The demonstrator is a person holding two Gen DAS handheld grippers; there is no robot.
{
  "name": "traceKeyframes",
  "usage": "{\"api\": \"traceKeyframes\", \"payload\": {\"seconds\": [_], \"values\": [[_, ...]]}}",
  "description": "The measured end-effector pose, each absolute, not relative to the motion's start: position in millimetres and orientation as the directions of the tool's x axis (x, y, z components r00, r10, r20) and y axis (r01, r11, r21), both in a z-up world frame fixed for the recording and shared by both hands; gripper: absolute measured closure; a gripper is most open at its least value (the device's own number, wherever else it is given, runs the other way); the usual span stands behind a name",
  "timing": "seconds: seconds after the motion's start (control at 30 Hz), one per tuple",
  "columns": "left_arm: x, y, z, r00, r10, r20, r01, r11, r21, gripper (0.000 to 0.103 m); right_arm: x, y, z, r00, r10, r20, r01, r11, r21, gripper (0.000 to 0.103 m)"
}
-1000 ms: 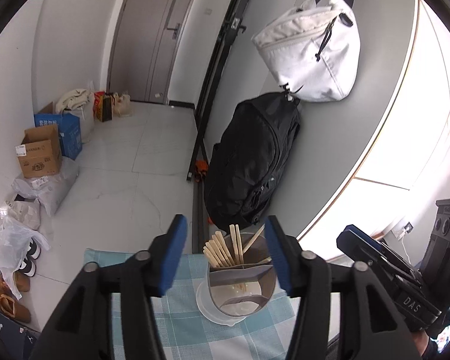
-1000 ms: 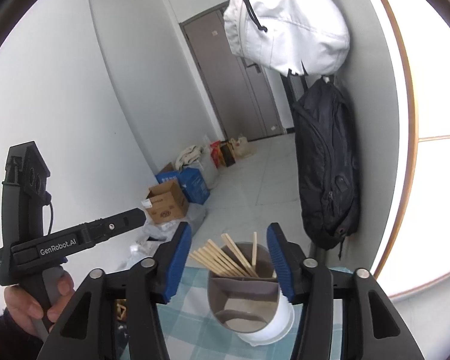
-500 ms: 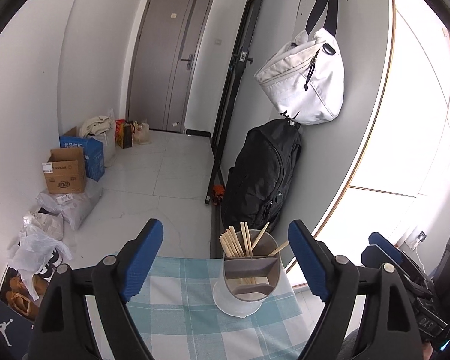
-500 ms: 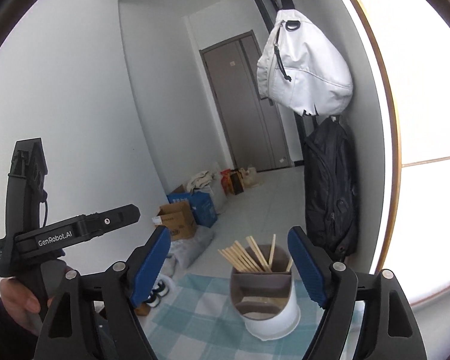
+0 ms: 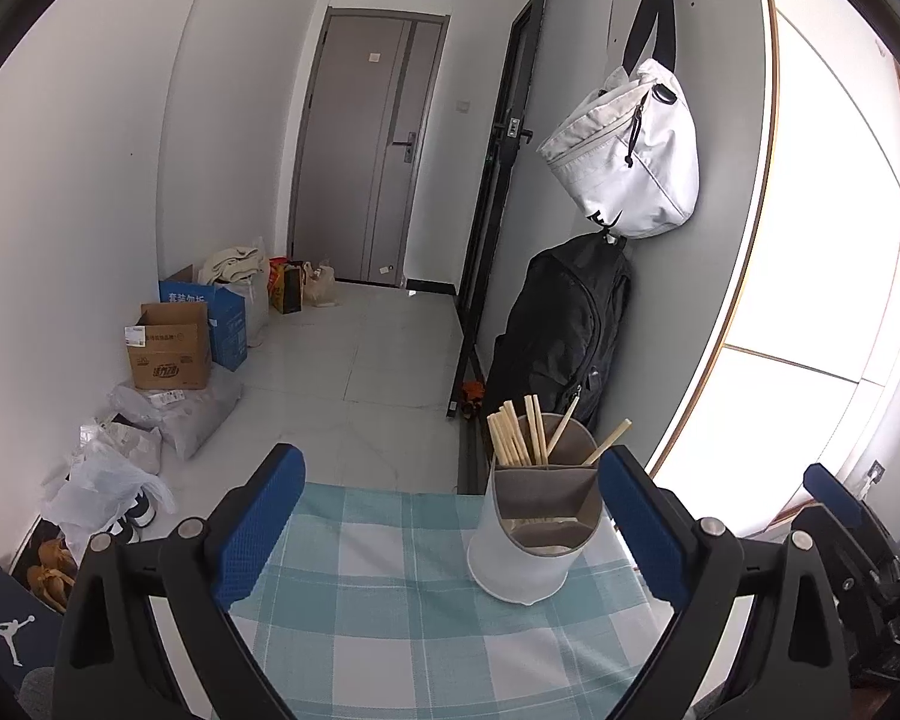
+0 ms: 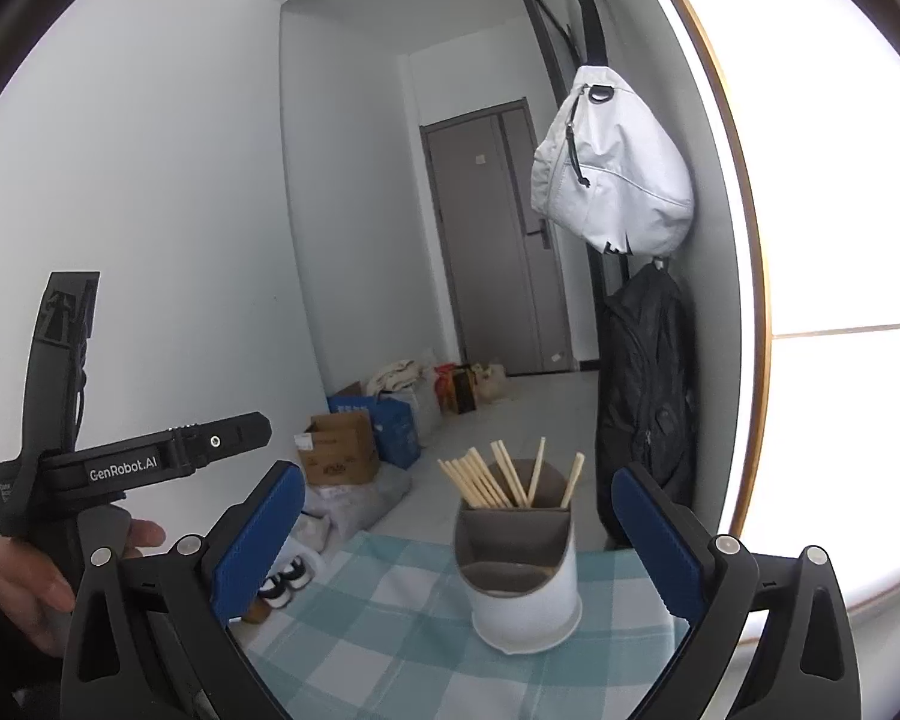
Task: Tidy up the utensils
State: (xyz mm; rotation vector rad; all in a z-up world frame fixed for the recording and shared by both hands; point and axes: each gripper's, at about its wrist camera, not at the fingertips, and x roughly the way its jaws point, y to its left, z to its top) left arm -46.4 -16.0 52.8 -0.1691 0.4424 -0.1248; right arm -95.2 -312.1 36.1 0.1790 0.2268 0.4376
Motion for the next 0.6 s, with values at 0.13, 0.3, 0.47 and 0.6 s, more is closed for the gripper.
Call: {"api": "traceKeyframes", "payload": {"seconds": [0.13, 0.3, 0.47, 0.6], "values": [[-48.7, -12.8, 36.5, 0.905, -0.139, -0.403, 0.068, 0.980, -0.187, 0.007, -101.1, -313.6, 20.5, 0.887, 0.429, -0.169, -0.389, 0.894, 0.222, 0.000], [-48.6, -11.9, 20.3, 0.911, -0.120, -0.396, 0.058, 0.985, -0.165, 0.007, -104.8, -304.6, 4.2, 0.895, 0.410, -0.175, -0.384, 0.909, 0.164, 0.000], [-46.8, -12.7, 7.7, 0.914, -0.093, -0.396, 0.039, 0.989, -0.142, 0.007, -102.8, -300.3, -6.4, 0.893, 0.407, -0.193, -0.380, 0.911, 0.161, 0.000], [-42.7, -12.6, -1.1, 0.907, -0.078, -0.413, 0.027, 0.992, -0.126, 0.007, -97.2, -302.3, -14.4, 0.893, 0.401, -0.205, -0.362, 0.910, 0.203, 0.000]]}}
